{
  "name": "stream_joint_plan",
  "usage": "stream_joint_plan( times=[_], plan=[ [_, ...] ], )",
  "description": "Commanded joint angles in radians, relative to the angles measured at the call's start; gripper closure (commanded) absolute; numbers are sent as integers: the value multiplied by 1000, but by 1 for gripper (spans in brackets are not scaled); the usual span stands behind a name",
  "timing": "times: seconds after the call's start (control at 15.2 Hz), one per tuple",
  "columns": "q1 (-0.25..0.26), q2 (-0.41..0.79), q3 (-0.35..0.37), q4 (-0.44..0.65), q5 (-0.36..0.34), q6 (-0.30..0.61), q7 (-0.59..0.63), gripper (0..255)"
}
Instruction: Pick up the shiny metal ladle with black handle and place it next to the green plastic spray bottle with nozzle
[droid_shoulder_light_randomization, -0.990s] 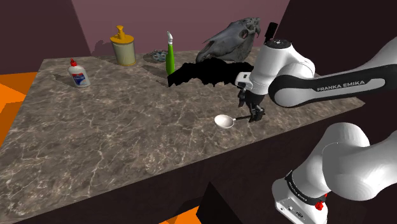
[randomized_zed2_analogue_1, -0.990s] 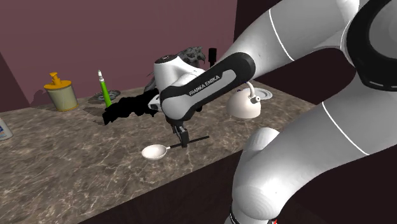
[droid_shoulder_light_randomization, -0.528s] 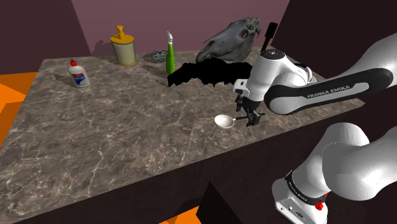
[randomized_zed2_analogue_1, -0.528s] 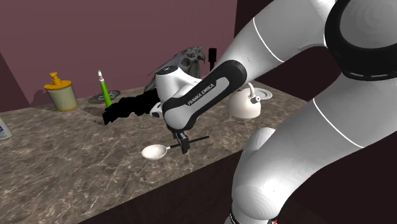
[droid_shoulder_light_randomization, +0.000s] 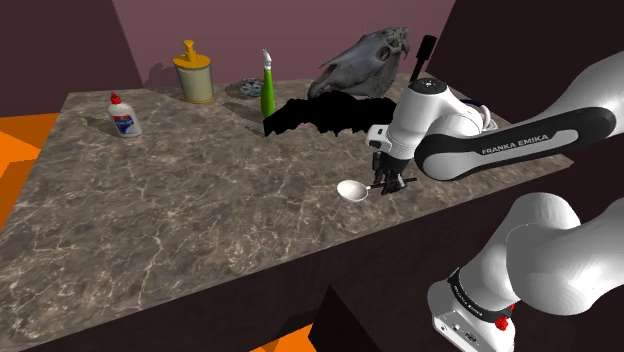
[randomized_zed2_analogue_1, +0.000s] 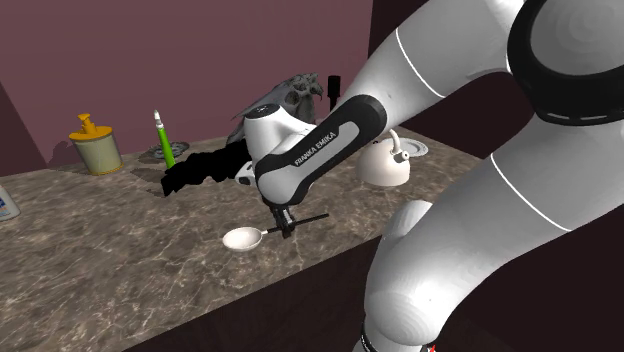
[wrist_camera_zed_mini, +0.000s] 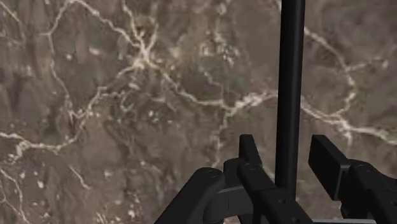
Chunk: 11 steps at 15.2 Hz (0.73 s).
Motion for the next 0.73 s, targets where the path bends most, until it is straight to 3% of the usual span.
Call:
stream_joint_plan(
  times=[0.0, 0.46, 0.66],
  plan=[
    [-1, 2, -1, 0, -1, 2, 0, 255],
    [-1, 2, -1, 0, -1, 3, 0, 255],
    [3, -37, 7, 19, 13, -54, -10, 255]
  ],
)
